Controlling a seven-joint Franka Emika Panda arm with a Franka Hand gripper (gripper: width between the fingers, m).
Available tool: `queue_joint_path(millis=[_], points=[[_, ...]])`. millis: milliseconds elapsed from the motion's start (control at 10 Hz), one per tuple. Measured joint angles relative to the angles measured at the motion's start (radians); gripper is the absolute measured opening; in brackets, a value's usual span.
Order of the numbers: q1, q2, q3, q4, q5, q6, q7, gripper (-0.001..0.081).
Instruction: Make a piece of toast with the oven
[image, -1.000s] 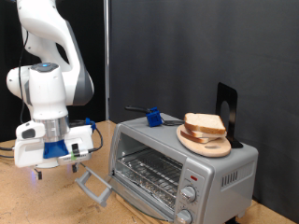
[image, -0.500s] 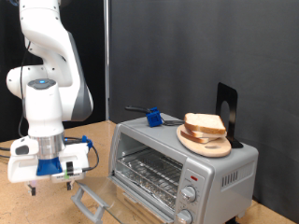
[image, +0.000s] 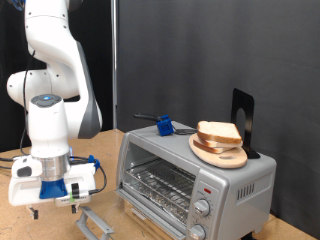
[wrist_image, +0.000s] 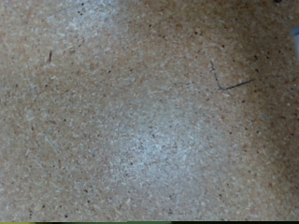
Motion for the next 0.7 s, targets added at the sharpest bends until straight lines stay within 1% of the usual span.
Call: queue_joint_path(millis=[200,300,400,500,700], points=[[0.001,0.014,-0.014,-0.011,-0.055,0.005,0.01,0.0806],[-0.003,0.013,-0.022,-0.026,-0.069,0.005,0.0,0.0806],[-0.009,0.005,-0.025,-0.042,-0.068,0.005,-0.037,0.0808],[-0.023,-0.014,-0.027,-0.059,-0.061,0.003,-0.077,0.0808],[-0.053,-0.082,-0.038,-0.092,-0.017,-0.025,-0.161,0.0808]])
